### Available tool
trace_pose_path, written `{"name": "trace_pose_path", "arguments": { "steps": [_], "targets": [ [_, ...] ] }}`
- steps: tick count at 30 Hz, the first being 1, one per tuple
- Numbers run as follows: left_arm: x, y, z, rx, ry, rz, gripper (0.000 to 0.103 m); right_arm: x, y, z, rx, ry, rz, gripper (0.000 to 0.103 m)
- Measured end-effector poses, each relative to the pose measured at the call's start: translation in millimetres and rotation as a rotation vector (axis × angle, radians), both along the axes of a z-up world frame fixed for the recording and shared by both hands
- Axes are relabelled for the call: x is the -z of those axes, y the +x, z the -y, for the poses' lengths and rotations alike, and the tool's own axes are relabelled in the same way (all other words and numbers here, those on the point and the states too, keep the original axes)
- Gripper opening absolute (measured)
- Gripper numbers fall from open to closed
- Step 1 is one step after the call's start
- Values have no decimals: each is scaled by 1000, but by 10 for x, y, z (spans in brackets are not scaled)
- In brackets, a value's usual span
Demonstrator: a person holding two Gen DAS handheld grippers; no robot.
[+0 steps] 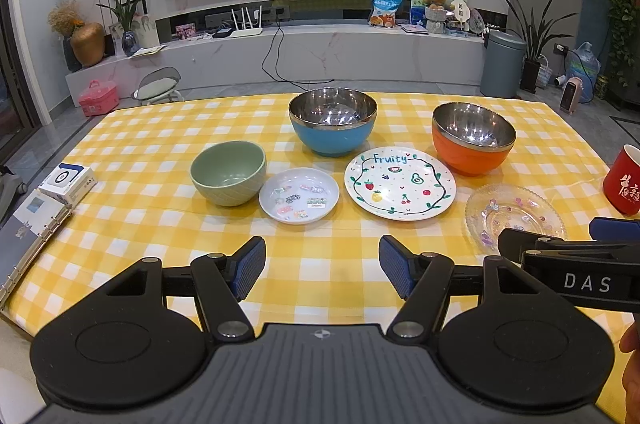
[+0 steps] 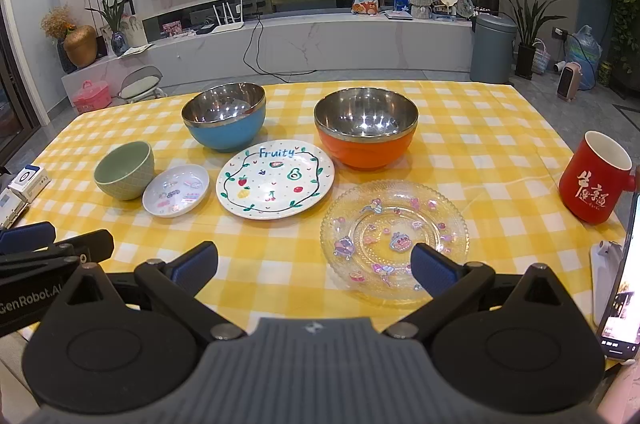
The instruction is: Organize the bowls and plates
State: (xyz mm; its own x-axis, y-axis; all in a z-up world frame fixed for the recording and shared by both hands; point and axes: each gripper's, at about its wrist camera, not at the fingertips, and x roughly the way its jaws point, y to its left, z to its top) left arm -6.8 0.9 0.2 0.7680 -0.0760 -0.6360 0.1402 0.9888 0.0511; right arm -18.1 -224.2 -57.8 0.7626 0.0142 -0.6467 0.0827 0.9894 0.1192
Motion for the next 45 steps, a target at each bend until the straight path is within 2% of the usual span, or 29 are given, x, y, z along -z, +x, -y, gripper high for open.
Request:
{"name": "trace_pose_path", "arguments": {
  "steps": [9,18,27,34,41,44,45],
  "targets": [
    [12,-10,18,5,-5,-2,77,7,-13,16,-4,-2,-7,100],
    [41,-3,51,52,-102,-18,75,46,17,70,-2,10,-14,100],
    [112,180,225,101,-179,-46,73,112,54,457,105,58,16,100],
    [167,350,473,136,-190,-21,73,320,142,806,237,125,2,100],
    [351,607,621,149,-299,-93,72,516,251,1016,294,178,-4,100],
    [468,691,692,159,-308,-105,71,586,300,1067,304,166,-9,98],
    [512,718,713,164,-307,-113,68,606,317,1086,305,160,-10,94]
  ]
}}
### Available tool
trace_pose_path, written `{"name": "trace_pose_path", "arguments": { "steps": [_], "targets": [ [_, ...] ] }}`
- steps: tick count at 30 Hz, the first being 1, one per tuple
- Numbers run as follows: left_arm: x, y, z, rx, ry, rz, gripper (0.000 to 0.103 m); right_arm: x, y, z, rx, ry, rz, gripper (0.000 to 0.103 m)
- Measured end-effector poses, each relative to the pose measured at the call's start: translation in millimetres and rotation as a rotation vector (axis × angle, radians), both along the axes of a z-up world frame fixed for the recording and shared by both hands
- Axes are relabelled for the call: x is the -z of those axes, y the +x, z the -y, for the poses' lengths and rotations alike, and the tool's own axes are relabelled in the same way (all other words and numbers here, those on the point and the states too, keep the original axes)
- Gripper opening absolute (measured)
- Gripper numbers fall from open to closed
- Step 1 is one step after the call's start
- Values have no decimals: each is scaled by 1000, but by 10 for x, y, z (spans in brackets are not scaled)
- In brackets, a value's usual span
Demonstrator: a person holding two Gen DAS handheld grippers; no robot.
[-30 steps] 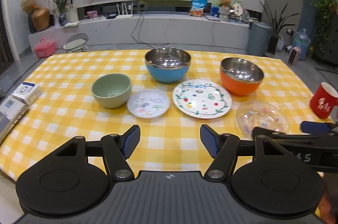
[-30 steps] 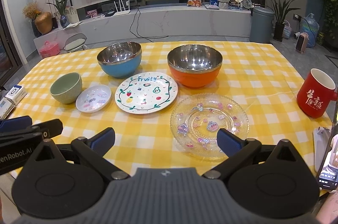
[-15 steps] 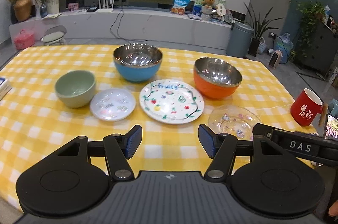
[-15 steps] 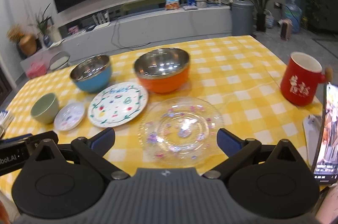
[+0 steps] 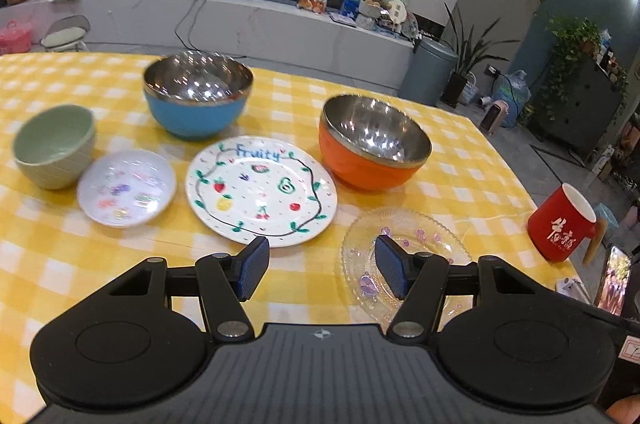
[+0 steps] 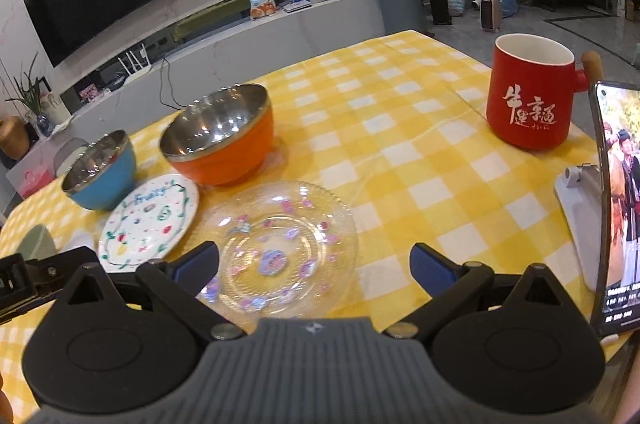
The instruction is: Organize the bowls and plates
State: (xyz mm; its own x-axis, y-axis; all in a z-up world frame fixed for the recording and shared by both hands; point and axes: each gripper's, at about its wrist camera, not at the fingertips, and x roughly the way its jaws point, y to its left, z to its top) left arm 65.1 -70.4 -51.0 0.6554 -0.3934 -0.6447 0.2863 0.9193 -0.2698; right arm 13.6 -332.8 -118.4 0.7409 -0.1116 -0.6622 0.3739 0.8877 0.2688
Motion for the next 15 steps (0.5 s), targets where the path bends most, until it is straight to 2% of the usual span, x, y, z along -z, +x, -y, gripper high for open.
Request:
{"name": "trace_pose_path", "arguments": {
  "steps": [1,5,7,13,15],
  "targets": [
    [42,25,25,4,-1,-10,62,23,19,14,0,-5,-2,89],
    [203,131,77,9,-16,-56,53,115,85,66,-3,-6,-19,82],
    [257,173,99,10,-33,-71,49,162,129,103,-2,10,-27,72],
    [381,254,234,38,-51,-71,42,264,230,211,32,40,-35,52],
    [419,281,277,50,-51,-76,41,287,246,247,39,54,-31,50]
  ]
}}
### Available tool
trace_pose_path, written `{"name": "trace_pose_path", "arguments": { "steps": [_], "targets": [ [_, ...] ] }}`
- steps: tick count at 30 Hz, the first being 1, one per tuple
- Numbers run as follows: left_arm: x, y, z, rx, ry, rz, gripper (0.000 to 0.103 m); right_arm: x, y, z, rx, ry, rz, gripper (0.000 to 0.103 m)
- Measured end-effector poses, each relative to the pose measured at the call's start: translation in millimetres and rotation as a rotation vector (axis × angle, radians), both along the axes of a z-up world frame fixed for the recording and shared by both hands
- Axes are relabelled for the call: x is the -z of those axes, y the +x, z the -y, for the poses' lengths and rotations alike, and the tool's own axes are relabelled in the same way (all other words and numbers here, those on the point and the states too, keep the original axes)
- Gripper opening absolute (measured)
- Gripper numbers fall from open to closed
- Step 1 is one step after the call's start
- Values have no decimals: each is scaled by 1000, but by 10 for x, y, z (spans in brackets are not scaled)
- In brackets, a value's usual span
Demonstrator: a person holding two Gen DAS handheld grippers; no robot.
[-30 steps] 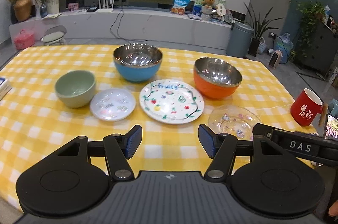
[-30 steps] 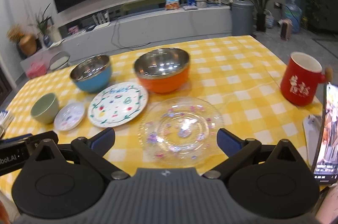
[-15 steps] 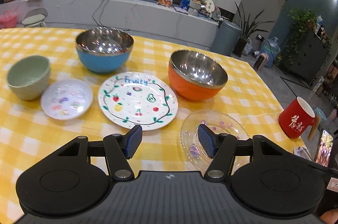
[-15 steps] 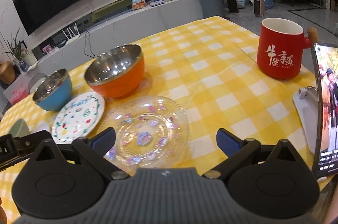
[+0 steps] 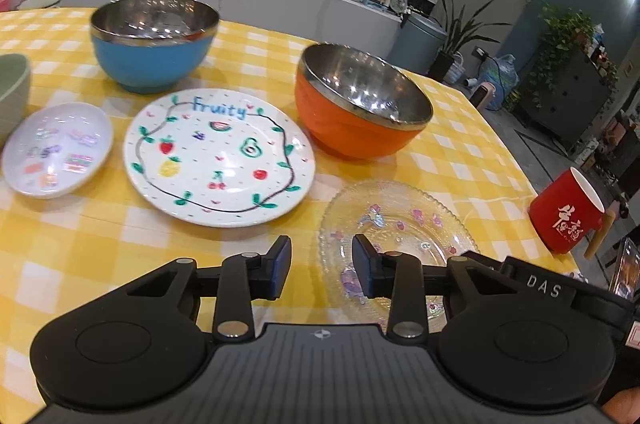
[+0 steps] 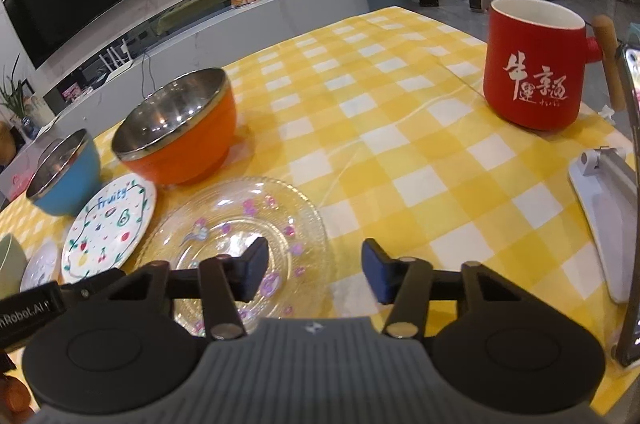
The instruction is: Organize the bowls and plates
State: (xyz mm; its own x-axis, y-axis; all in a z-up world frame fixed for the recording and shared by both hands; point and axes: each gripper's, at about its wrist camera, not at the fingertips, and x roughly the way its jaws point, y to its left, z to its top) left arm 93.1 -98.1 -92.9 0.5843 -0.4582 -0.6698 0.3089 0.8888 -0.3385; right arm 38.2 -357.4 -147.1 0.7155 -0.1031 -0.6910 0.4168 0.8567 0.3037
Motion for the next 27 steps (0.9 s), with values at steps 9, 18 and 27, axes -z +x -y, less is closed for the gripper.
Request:
{"name": "trace_pose_path", "arguments": {
  "steps": [9,18,27],
  "targets": [
    [127,38,93,22,-3,-28,29,58,61,18,5,20,17,26],
    [102,14,119,20,17,-27,16,74,29,55,32,62,17,13],
    [-40,-147,-96,-17,32,-14,16,-18,-59,-56,6,128,-3,9]
  ]
}}
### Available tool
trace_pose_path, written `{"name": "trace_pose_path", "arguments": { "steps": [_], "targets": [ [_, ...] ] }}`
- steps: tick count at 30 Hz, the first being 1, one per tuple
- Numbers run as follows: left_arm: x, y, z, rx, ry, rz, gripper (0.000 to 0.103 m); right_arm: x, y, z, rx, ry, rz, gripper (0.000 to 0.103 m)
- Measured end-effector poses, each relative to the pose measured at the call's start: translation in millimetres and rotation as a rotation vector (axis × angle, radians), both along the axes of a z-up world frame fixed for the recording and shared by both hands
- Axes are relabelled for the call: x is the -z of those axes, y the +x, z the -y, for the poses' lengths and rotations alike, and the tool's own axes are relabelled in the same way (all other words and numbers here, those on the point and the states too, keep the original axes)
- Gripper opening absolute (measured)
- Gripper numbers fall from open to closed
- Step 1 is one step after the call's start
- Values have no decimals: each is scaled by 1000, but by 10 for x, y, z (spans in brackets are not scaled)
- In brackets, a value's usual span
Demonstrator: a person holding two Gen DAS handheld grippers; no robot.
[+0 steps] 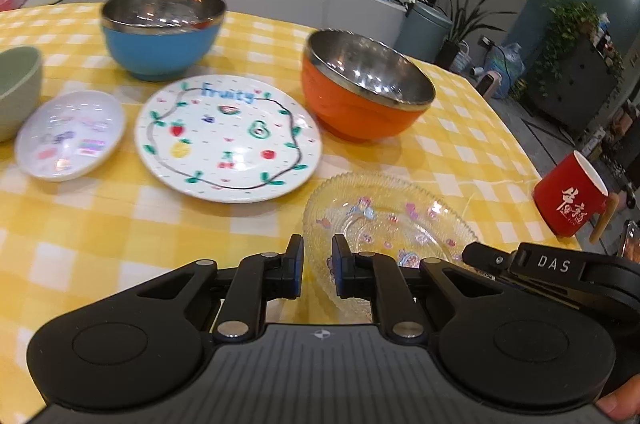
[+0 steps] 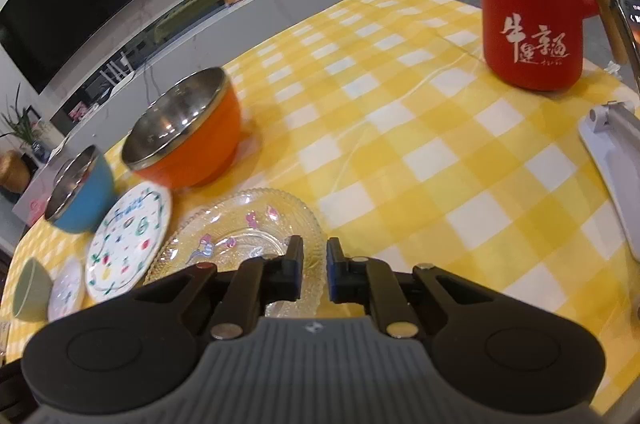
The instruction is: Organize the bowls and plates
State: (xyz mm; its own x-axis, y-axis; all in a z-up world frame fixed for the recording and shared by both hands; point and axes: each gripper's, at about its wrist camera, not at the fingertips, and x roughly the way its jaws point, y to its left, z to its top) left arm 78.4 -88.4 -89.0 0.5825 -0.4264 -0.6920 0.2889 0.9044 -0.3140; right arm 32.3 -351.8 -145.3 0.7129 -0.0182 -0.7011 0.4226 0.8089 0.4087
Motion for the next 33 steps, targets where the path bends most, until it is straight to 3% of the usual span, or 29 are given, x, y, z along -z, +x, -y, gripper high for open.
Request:
{"name": "trace_pose_path", "arguments": {
  "steps": [10,17,33],
  "targets": [
    [-288,-300,-540,-109,32,49,16,-43,-199,-431,-120,122,-11,10],
    [-361,-448,-934,-194,48,53,16,-141,-267,-834,-212,138,12,9],
    [-223,-398,-1761,-402,53,-70,16,-75,-103,-1693,-340,161,-18,9]
  ]
}}
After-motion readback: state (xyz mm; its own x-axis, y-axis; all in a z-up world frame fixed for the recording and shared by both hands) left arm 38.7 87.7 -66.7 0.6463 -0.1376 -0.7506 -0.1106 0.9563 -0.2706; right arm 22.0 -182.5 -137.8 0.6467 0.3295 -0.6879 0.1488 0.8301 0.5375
